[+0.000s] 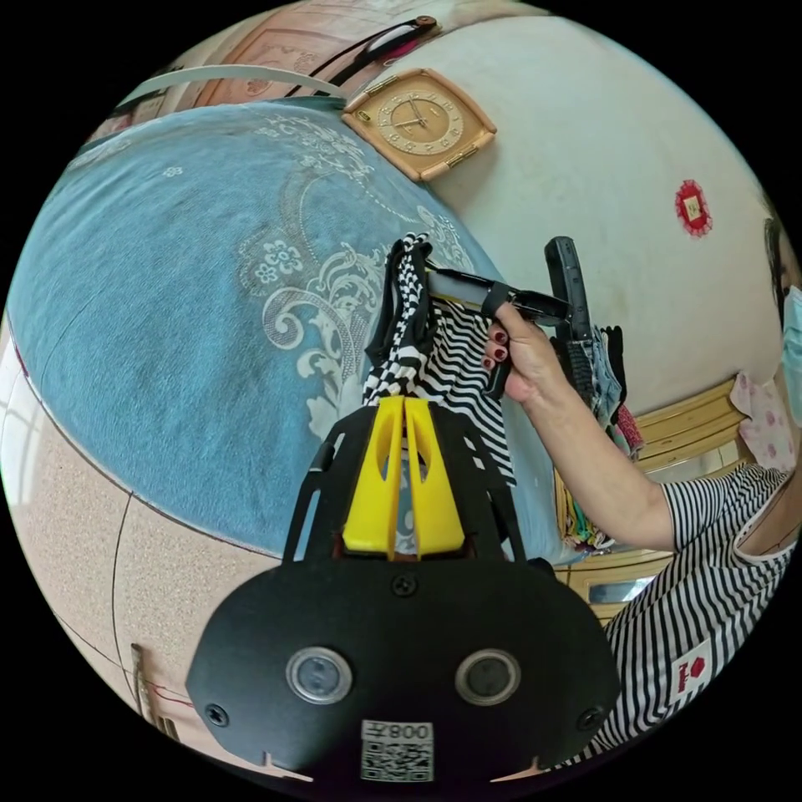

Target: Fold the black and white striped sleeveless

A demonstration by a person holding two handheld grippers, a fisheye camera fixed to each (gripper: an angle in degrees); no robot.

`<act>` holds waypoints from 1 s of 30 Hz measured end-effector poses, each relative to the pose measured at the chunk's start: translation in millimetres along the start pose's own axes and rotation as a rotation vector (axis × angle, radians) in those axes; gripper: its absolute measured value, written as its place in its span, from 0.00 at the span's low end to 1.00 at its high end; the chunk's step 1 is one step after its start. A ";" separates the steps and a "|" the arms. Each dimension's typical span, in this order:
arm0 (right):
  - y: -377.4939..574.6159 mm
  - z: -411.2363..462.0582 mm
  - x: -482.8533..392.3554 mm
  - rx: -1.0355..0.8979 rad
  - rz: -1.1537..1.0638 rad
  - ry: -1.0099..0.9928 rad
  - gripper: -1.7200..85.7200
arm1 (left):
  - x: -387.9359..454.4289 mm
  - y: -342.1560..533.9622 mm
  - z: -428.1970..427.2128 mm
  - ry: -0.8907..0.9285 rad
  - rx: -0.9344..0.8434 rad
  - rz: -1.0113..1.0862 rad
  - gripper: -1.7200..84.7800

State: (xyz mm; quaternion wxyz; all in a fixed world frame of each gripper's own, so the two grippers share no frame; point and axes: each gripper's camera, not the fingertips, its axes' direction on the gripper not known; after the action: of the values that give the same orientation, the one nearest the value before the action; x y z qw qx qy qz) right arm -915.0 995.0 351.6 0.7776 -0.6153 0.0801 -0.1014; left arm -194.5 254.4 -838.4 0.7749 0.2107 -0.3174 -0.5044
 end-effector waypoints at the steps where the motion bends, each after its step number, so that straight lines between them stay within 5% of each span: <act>1: 0.1 -0.1 -3.2 0.000 -0.007 0.011 0.02 | 0.5 0.2 0.6 0.001 0.000 0.000 0.02; 17: 108.8 -77.3 -1.7 0.021 -0.005 -0.352 0.02 | 6.8 25.9 -5.0 -0.020 0.031 -0.062 0.02; 23: 176.9 -36.7 -35.4 -0.146 0.002 -0.305 0.02 | 17.3 39.3 3.2 -0.009 0.008 -0.032 0.02; 30: 208.3 -40.5 -51.5 -0.102 -0.017 -0.275 0.02 | 27.8 53.4 12.5 -0.041 0.007 -0.005 0.02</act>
State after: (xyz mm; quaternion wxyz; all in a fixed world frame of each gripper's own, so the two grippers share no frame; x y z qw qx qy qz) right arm -962.5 1016.4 139.5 0.7480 -0.6629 -0.0275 -0.0185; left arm -160.6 250.4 -787.2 0.7664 0.2037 -0.3345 -0.5092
